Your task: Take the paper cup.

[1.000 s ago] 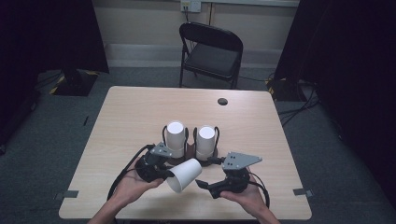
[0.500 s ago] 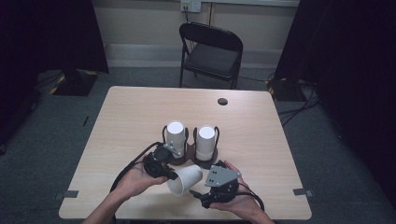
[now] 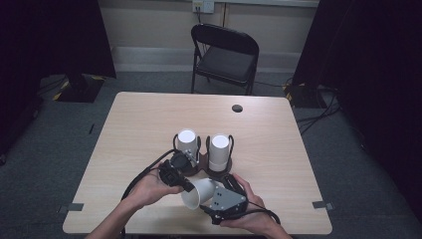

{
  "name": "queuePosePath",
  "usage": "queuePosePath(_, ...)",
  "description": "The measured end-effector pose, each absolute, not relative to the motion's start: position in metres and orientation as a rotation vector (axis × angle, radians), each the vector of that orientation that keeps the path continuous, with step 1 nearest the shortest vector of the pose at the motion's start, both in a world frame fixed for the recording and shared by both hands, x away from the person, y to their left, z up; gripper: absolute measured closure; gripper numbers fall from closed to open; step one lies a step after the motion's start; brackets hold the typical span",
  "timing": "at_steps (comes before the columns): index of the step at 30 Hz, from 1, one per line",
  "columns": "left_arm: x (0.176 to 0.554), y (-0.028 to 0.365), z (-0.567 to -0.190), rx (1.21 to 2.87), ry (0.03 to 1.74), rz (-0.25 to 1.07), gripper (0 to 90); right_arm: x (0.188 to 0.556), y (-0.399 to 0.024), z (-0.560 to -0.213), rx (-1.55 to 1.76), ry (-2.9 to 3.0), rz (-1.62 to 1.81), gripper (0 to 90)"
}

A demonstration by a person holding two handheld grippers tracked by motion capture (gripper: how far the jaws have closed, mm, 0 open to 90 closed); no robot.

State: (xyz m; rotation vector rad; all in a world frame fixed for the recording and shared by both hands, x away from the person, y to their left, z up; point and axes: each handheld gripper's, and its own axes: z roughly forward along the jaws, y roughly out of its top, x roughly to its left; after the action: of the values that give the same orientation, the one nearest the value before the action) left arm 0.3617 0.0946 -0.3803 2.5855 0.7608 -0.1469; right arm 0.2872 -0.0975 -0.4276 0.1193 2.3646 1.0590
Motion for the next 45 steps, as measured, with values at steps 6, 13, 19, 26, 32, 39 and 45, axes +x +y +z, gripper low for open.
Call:
queuePosePath(6, 0.363, 0.085, -0.379, 2.560, 0.759, -0.188, 84.7, 0.286, -0.092, -0.432, 0.061, 2.329, 1.038, 17.5)
queuePosePath(13, 0.366, 0.086, -0.378, 2.510, 0.770, -0.246, 84.7, 0.285, -0.086, -0.430, 0.039, 2.280, 1.031, 17.9)
queuePosePath(19, 0.367, 0.084, -0.380, 2.510, 0.766, -0.288, 84.7, 0.277, -0.076, -0.427, -0.025, 2.248, 1.069, 20.5)
queuePosePath(26, 0.368, 0.084, -0.383, 2.476, 0.789, -0.298, 86.8, 0.278, -0.075, -0.421, 0.020, 2.257, 1.113, 21.9)
queuePosePath(32, 0.366, 0.083, -0.384, 2.474, 0.801, -0.286, 87.1, 0.277, -0.075, -0.421, 0.028, 2.264, 1.107, 22.0)
queuePosePath(39, 0.365, 0.086, -0.387, 2.432, 0.826, -0.284, 86.5, 0.278, -0.076, -0.421, 0.046, 2.269, 1.115, 23.1)
queuePosePath(45, 0.363, 0.092, -0.389, 2.386, 0.853, -0.250, 81.2, 0.280, -0.079, -0.419, 0.087, 2.259, 1.124, 23.5)
